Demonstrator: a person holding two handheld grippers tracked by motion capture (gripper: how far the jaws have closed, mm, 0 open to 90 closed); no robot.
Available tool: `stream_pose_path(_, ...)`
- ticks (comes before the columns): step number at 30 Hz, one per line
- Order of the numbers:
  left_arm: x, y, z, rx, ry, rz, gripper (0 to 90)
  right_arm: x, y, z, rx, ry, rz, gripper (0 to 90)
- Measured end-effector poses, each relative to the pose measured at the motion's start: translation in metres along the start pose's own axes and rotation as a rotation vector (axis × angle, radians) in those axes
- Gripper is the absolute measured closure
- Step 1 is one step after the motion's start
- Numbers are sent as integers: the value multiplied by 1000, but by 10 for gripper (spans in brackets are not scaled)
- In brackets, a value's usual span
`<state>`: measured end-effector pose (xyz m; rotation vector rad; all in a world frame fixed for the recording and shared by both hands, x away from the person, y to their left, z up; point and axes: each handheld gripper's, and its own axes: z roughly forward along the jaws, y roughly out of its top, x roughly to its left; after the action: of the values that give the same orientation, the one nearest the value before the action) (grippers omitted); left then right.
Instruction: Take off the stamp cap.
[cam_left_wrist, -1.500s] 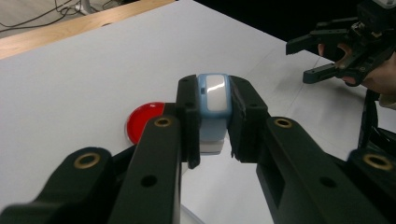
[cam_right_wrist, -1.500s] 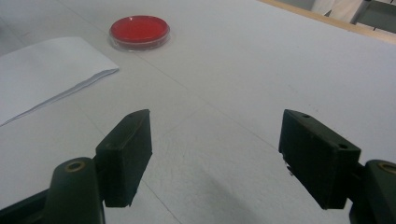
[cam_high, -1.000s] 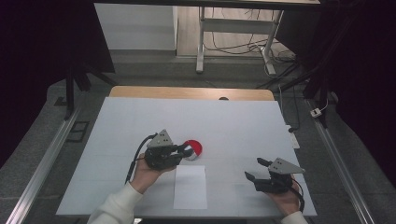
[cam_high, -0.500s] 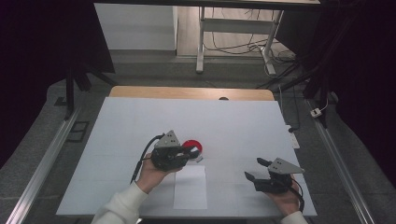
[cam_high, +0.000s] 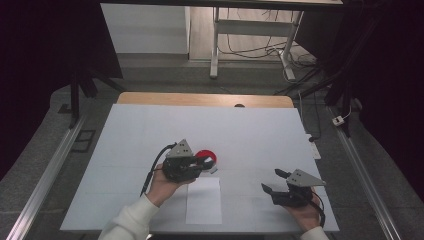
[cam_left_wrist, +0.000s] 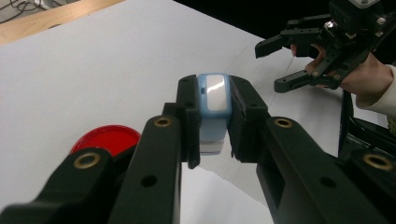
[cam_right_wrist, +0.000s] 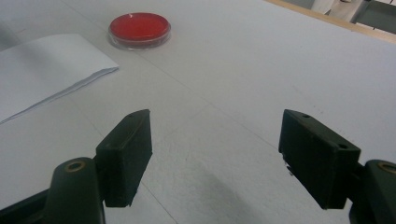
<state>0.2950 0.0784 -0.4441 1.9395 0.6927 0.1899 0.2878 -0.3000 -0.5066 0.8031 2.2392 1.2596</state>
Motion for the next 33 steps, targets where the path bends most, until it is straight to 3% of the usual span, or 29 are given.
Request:
stream_pose_path(17, 5, 0, -5, -27, -25, -10, 750, 5, 8, 8, -21, -3, 23, 258)
stream_pose_path(33, 3, -1, -2, -18, -9, -10, 750, 17, 16, 15, -40, 2, 7, 262)
